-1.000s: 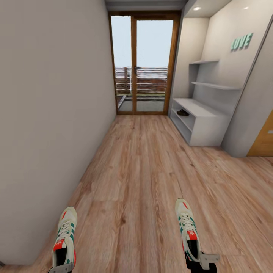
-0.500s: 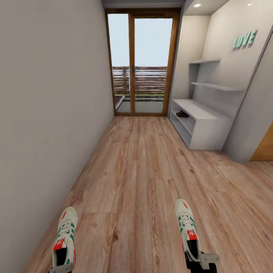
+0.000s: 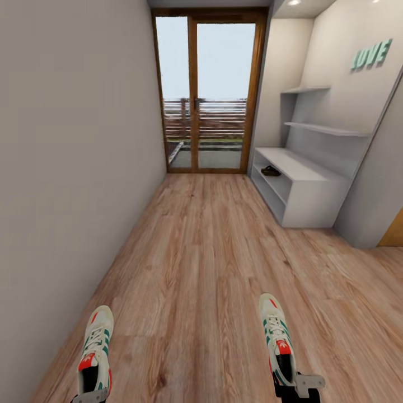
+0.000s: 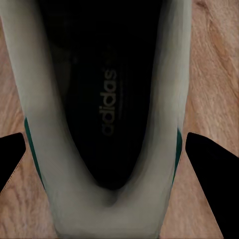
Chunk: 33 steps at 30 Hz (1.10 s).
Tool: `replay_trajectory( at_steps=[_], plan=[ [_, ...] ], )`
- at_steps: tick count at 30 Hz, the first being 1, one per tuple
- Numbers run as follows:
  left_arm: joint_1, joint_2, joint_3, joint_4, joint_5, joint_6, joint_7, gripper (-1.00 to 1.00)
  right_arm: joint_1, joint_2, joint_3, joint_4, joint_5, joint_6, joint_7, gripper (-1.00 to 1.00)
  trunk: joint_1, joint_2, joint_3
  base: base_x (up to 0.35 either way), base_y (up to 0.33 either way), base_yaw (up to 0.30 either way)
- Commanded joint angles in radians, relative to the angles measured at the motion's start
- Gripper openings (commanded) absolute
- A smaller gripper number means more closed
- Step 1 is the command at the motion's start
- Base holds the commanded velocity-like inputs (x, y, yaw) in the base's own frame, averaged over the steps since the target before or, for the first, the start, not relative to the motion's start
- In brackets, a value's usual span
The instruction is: Pick up the two gym shoes and the two sandals from the corridor floor and place them onto the hallstand (shoe rack) in the corridor, making sure they are on the rack and not on the floor. Arrange them so the two gym shoes are next to each other and the two sandals are next to each other.
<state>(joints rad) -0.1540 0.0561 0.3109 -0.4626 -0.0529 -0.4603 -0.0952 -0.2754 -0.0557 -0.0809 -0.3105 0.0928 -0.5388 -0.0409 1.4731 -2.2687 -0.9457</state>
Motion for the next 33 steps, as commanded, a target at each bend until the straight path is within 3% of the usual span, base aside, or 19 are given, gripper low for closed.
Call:
replay_trajectory(
  at_steps=[1,33],
  plan=[
    [-0.001,-0.001,0.009,0.001,-0.005,-0.003,-0.008,-1.0,-0.001,0.0,-0.005,0.001,0.01,-0.003,-0.004,-1.0,0.0,0.0,-0.001,0.338,-0.002,0.0],
    [-0.001,-0.001,0.008,0.007,-0.005,-0.003,-0.001,-1.0,-0.001,0.001,-0.003,0.004,0.013,-0.001,-0.004,-1.0,0.0,0.0,-0.001,0.338,0.0,0.0]
  ],
)
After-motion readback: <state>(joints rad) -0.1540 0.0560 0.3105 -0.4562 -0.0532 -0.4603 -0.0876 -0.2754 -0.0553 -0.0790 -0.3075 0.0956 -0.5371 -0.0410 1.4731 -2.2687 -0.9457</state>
